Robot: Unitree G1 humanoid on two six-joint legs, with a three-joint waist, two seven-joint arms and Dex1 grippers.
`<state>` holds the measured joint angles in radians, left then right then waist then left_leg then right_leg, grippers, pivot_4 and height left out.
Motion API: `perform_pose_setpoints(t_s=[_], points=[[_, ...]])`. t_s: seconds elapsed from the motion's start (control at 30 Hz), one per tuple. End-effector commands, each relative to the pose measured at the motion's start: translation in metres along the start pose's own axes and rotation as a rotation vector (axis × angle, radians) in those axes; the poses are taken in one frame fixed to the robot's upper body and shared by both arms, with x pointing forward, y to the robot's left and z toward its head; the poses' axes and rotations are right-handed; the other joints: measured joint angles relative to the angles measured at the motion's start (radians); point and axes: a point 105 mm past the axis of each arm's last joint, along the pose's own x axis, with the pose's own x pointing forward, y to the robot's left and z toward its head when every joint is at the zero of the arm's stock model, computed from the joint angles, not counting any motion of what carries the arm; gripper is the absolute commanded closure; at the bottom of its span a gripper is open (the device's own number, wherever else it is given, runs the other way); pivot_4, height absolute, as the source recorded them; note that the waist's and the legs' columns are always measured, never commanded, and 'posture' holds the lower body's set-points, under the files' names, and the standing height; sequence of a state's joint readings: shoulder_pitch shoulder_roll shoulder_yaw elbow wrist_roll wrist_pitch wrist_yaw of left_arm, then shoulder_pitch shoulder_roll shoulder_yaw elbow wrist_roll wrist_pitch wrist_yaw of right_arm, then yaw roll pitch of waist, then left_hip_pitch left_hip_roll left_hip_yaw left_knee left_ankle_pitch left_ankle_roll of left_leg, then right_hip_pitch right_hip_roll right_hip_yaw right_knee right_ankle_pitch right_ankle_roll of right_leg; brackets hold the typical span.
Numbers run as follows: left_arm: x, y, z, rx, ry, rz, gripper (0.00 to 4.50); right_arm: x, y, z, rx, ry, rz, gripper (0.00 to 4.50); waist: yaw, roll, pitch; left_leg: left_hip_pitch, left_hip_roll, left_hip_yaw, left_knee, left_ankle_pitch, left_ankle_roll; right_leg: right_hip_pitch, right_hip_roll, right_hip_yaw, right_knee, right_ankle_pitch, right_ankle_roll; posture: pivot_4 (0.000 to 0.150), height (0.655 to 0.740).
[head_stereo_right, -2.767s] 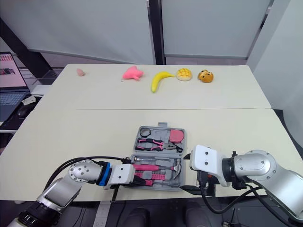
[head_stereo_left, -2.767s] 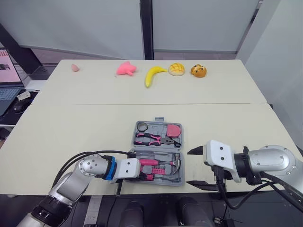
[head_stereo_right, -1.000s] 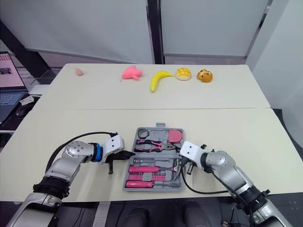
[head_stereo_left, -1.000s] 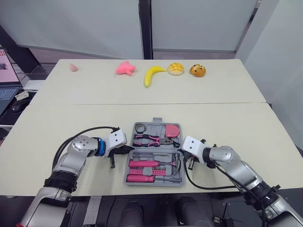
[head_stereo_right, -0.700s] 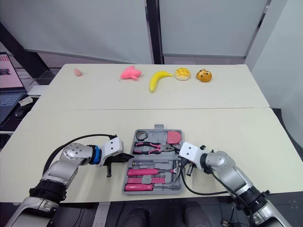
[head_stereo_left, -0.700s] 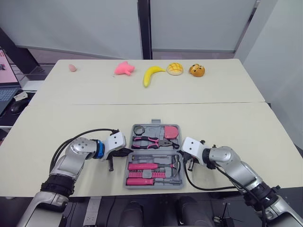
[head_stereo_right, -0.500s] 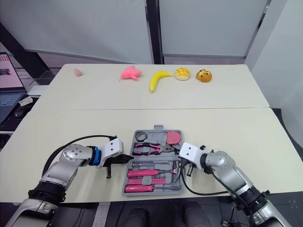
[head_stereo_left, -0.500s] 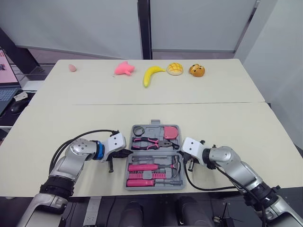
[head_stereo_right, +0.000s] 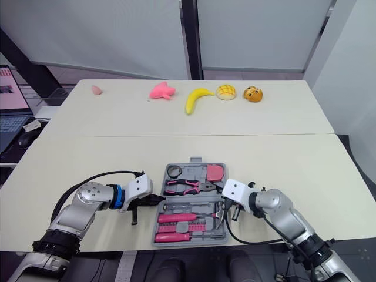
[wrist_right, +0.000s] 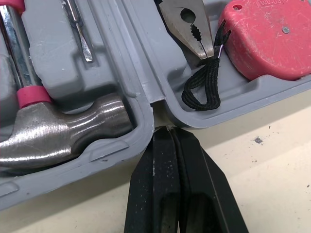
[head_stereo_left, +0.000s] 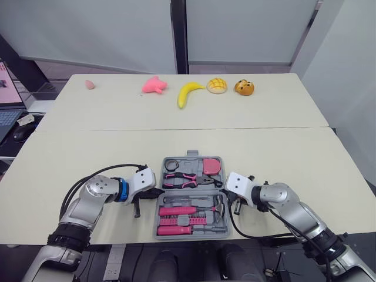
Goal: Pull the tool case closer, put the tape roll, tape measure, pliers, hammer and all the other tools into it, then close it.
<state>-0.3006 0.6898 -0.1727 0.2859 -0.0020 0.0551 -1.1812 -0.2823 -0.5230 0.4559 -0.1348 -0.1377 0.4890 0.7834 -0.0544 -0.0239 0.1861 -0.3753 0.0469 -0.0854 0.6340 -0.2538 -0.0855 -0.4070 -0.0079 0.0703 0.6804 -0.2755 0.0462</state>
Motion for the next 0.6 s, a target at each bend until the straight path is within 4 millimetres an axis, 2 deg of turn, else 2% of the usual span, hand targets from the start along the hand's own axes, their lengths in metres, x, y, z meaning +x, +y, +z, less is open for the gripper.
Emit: perform_pose_setpoints(t_s=[0.03, 0.6], points=[[0.0026, -0.0045, 0.0059, 0.027, -0.028, -0.02, 4.5, 0.0043, 0.0188, 0.013, -0.019, -0.048, 0.073, 4.48, 0.0, 0.0, 0.0, 0.0, 0.0, 0.0, 0.0, 0.0, 0.0, 0.0, 0.0, 0.0, 0.0, 0.0, 0.0, 0.15, 0.74], [0.0029, -0.0093, -0.0005, 0.023, -0.015, -0.032, 4.5, 0.0051, 0.0198, 0.0135, -0.018, -0.048, 0.078, 4.48, -0.001, 0.0, 0.0, 0.001, 0.0, 0.0, 0.0, 0.0, 0.0, 0.0, 0.0, 0.0, 0.0, 0.0, 0.0, 0.15, 0.74]])
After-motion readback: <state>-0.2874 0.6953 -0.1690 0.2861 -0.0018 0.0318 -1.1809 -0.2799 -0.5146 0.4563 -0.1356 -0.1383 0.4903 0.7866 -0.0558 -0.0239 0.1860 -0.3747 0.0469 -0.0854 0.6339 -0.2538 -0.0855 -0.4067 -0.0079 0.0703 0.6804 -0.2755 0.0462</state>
